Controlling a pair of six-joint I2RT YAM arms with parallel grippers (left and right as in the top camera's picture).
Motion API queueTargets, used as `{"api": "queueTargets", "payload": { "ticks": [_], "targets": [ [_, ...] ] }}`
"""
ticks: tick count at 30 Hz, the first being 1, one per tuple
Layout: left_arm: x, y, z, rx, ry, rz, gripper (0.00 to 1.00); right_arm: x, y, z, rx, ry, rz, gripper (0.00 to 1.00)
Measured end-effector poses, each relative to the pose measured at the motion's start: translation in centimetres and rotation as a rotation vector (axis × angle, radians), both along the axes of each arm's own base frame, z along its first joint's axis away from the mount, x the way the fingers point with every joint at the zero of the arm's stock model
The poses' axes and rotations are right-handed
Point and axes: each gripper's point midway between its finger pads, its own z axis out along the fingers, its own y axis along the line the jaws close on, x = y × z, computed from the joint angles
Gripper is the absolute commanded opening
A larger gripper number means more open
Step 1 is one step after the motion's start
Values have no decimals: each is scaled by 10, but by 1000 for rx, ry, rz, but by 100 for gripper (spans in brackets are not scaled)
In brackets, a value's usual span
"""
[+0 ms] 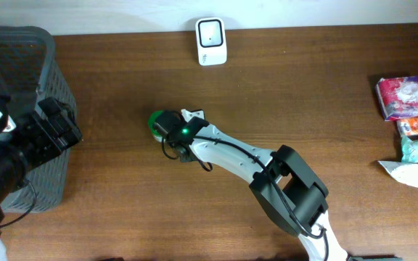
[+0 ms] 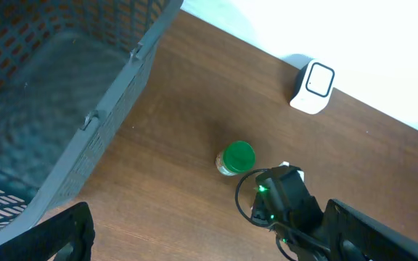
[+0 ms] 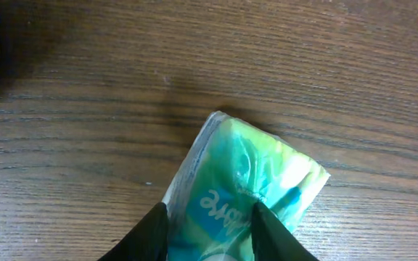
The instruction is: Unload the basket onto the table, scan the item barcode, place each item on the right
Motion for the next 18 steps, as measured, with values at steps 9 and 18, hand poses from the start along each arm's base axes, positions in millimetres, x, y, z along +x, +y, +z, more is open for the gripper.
{"api": "queueTargets", "payload": {
  "ticks": [9,18],
  "targets": [
    [0,0,0,0,1,0,99,-7,-11,40,-84,84,28,4],
    [0,0,0,0,0,0,99,16,-36,32,97,257,64,54]
  ]
}}
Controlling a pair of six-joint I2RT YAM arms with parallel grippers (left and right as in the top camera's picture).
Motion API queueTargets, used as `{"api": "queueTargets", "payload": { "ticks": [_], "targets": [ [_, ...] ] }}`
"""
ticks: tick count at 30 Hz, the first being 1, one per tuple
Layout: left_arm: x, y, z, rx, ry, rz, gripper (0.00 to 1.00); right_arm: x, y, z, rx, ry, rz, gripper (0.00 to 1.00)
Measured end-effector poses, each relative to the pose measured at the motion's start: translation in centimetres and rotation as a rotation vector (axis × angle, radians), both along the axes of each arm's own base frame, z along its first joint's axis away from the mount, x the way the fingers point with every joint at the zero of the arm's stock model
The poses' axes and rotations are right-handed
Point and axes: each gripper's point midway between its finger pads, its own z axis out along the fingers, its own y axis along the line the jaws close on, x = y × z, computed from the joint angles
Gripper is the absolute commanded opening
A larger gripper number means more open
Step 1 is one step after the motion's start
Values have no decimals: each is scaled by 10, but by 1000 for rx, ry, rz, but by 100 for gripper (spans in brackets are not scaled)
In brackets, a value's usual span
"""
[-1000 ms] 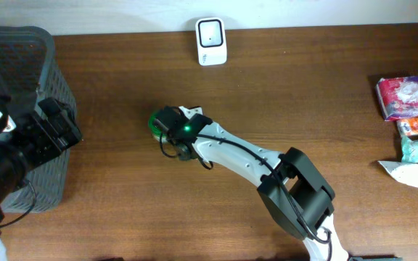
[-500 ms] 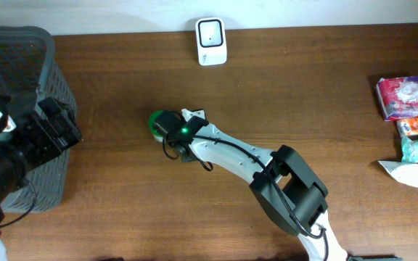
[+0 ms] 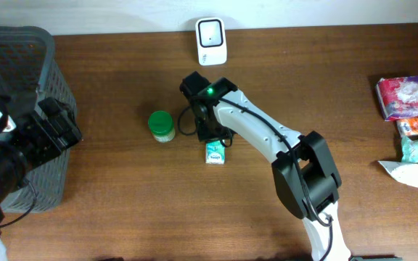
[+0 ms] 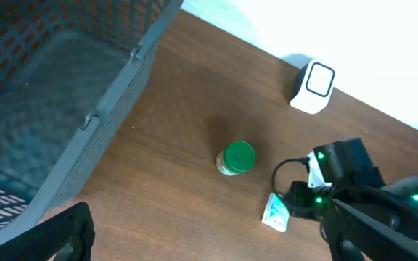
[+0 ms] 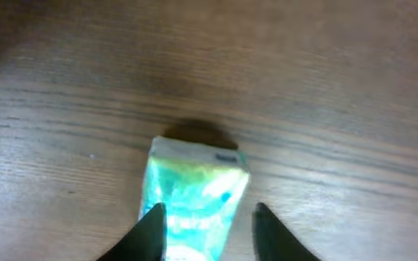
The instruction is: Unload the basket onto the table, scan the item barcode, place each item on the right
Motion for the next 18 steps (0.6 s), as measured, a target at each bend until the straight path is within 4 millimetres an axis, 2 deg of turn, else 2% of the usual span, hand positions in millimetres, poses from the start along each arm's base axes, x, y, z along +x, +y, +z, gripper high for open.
{"api": "queueTargets", "payload": {
  "ticks": [2,5,10,13,14,17,18],
  "targets": [
    [0,0,0,0,0,0,99,-7,15,-14,12,-15,46,53],
    [0,0,0,0,0,0,99,-16,25,-20,-31,-53,74,49],
    [0,0,0,0,0,0,99,-21,33,-18,-127,-165,51,45],
    [0,0,0,0,0,0,99,-27,27,-27,-179,-192,28,43],
    [0,0,0,0,0,0,99,-27,22,-32,-199,-199,16,36],
    [0,0,0,0,0,0,99,-22,14,-37,-245,-230,-5,4],
    [0,0,0,0,0,0,99,-21,13,-36,-248,-237,-11,4]
  ]
}}
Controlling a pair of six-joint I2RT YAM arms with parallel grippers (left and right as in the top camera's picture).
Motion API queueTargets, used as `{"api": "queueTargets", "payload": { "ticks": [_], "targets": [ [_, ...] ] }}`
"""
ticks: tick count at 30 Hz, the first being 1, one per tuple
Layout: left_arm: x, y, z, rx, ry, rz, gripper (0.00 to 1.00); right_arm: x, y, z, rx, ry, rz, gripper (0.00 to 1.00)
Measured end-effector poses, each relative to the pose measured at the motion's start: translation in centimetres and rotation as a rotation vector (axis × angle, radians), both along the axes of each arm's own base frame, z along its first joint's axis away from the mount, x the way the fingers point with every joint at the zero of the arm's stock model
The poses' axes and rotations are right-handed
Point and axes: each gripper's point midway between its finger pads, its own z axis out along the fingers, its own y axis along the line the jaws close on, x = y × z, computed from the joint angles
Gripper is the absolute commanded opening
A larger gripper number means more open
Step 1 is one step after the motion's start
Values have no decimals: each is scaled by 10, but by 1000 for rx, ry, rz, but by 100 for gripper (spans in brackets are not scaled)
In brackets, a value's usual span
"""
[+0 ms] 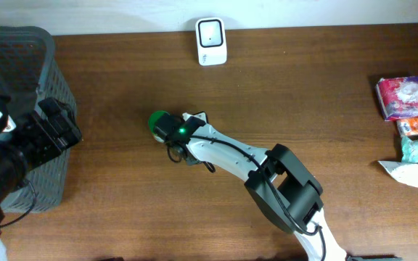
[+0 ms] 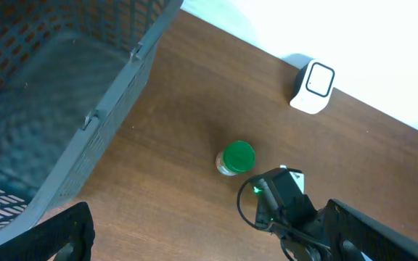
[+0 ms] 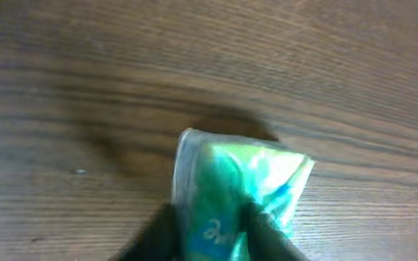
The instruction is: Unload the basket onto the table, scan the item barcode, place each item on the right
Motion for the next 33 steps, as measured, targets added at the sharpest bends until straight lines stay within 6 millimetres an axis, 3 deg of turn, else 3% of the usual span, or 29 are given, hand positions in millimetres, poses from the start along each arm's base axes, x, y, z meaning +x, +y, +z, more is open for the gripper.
{"api": "queueTargets", "payload": {
  "ticks": [5,7,10,12,15,19,21,23,26,29,31,33],
  "targets": [
    [0,0,0,0,0,0,99,-5,-2,6,-7,56,-17,4],
    [0,0,0,0,0,0,99,-6,2,17,45,127,-34,4],
    [0,0,0,0,0,0,99,13,25,41,288,237,15,4],
    [0,0,0,0,0,0,99,23,26,50,451,322,48,4],
    [0,0,0,0,0,0,99,34,9,56,743,461,83,4],
    [0,0,0,0,-1,0,99,29,-20,34,1056,562,62,4],
    [0,0,0,0,0,0,99,28,-33,30,1180,570,43,14],
    [0,0,0,0,0,0,99,27,-51,26,1199,580,-8,19],
    [0,0,0,0,0,0,99,30,-101,17,1106,593,-168,31],
    [0,0,0,0,0,0,99,36,-146,34,965,593,-247,59],
    [0,0,0,0,0,0,99,40,-153,56,921,575,-195,91],
    [0,0,0,0,0,0,99,39,-147,70,889,568,-112,99]
  ]
}}
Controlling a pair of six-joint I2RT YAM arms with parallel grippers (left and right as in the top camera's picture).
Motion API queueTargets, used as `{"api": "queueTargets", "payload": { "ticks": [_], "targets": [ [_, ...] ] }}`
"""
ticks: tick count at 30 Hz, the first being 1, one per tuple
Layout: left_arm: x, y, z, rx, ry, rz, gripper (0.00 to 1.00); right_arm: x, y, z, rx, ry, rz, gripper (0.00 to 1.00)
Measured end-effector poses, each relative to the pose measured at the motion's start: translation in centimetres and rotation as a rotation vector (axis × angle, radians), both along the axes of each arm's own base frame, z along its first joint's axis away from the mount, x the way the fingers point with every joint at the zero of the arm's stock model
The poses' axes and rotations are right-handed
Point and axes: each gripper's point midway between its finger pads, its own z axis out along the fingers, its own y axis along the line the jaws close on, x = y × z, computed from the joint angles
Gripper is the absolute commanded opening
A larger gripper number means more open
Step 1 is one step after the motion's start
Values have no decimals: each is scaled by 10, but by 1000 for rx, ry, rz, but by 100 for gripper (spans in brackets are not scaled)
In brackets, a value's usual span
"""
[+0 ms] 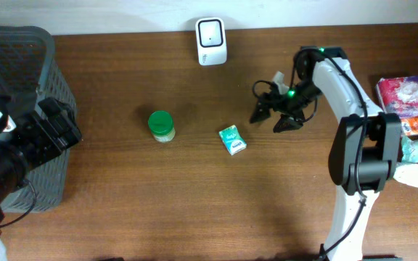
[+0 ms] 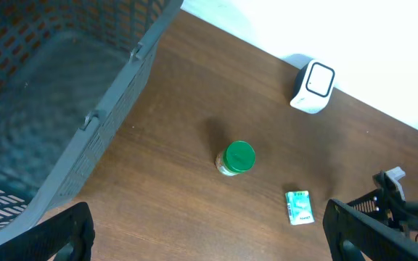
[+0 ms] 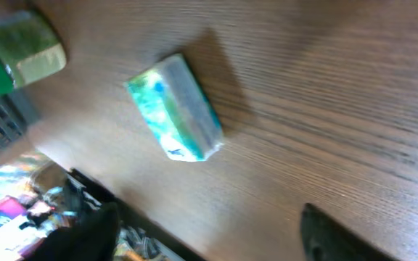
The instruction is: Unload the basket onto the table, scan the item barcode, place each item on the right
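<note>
A small green packet lies flat on the wooden table, also seen in the left wrist view and the right wrist view. The white scanner stands at the table's far edge. My right gripper hangs open to the right of the packet, apart from it, with nothing between its fingers. My left gripper is open and held high over the left side, near the basket.
A green-lidded jar stands left of the packet. A grey mesh basket fills the left end. At the right edge lie a pink packet, an orange one, a teal one and a white wrapper.
My right gripper was beside the jar with the green packet between its fingers. Now the packet lies on the table right of the jar, and the gripper is open further right.
My right gripper held the green packet beside the jar. Then it was nearer the scanner with the packet still between its fingers. Then it was back by the jar. Now the packet rests mid-table and the gripper is open, off to its right. The left arm stayed still.
</note>
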Motion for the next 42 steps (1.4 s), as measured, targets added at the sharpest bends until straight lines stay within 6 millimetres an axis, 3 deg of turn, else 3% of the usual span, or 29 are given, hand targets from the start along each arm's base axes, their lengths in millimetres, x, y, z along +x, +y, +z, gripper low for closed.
{"api": "queueTargets", "payload": {
  "ticks": [2,8,13,14,15,16,22,25,28,30,33,36,38,42],
  "targets": [
    [0,0,0,0,0,0,99,-2,11,-2,-30,-47,87,97],
    [0,0,0,0,0,0,99,-7,40,-29,-106,-137,242,50],
    [0,0,0,0,0,0,99,-9,50,-57,-96,-180,258,45],
    [0,0,0,0,1,0,99,-11,53,-65,-71,-184,254,34],
    [0,0,0,0,0,0,99,-15,60,-67,-20,-181,245,11],
    [0,0,0,0,0,0,99,-17,63,-70,8,-187,237,4],
    [0,0,0,0,0,0,99,-30,70,-64,73,-119,213,4],
    [0,0,0,0,0,0,99,14,79,-27,74,-234,184,4],
    [0,0,0,0,-1,0,99,117,96,51,88,-617,68,4],
    [0,0,0,0,0,0,99,167,92,87,43,-835,-21,4],
    [0,0,0,0,0,0,99,222,70,118,-125,-1122,-121,4],
    [0,0,0,0,1,0,99,253,55,135,-363,-1365,-63,4],
    [0,0,0,0,0,0,99,259,57,131,-458,-1438,38,4],
    [0,0,0,0,0,0,99,266,80,84,-639,-1525,395,4]
  ]
}}
